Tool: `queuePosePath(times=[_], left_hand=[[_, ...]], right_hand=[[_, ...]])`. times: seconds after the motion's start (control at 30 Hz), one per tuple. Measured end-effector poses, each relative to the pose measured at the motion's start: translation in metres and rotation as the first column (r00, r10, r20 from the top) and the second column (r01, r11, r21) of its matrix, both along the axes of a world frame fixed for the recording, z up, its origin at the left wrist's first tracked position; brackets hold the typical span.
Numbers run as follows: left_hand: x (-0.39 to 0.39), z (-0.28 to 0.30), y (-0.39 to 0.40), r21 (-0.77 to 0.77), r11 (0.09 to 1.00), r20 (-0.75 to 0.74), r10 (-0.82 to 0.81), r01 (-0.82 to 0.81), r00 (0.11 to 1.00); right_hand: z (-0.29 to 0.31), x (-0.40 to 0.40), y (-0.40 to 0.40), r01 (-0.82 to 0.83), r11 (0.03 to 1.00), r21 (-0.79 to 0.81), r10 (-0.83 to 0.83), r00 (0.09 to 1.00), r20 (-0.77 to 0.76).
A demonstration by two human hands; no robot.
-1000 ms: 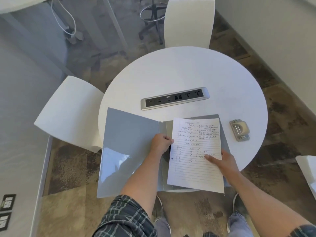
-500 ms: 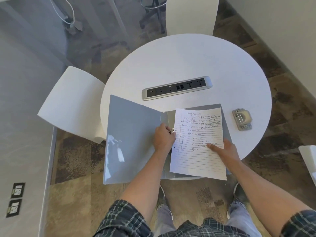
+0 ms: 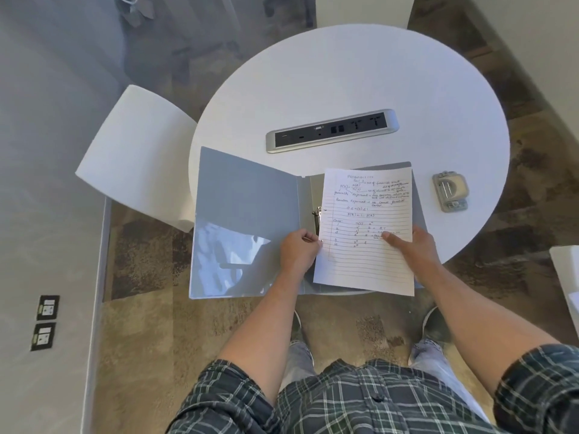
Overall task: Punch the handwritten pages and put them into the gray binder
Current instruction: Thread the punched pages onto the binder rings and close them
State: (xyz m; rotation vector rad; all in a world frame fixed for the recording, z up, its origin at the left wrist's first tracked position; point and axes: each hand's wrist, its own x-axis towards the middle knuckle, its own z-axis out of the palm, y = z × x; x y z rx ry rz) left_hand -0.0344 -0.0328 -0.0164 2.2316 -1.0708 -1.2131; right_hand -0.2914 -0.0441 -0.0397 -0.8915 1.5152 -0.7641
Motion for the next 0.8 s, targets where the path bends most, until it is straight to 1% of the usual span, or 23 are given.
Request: queuePosePath(times=[0.1, 0.23, 0.4, 0.57, 0.67, 0.8], left_hand=[[-0.003, -0.001, 0.0, 0.011, 0.999, -0.071, 0.049, -0.049, 0.996], [-0.008, -0.004, -0.001, 0.053, 0.997, -0.091, 0.067, -0.062, 0.994], [-0.009, -0.005, -0.006, 0.102, 0.993, -0.093, 0.064, -0.055, 0.994], [-0.004, -0.008, -0.008, 0.122, 0.991, -0.193, 0.076, -0.053, 0.978], [-0.003, -0.013, -0.011, 0.14, 0.989, -0.212, 0.083, -0.053, 0.974], [-0.003, -0.013, -0.015, 0.191, 0.977, -0.216, 0.131, -0.09, 0.968]], right_hand=[[0.003, -0.001, 0.001, 0.027, 1.0, 0.009, -0.027, 0.999, 0.036], [0.0, -0.01, 0.0, 0.071, 0.997, 0.039, -0.074, 0.992, 0.102], [-0.005, -0.013, 0.003, 0.091, 0.994, 0.058, -0.098, 0.988, 0.12], [-0.002, -0.011, 0.005, 0.091, 0.995, 0.051, -0.096, 0.989, 0.116], [-0.002, -0.012, 0.004, 0.092, 0.994, 0.057, -0.099, 0.987, 0.123], [-0.001, -0.013, 0.004, 0.113, 0.991, 0.067, -0.122, 0.979, 0.16]])
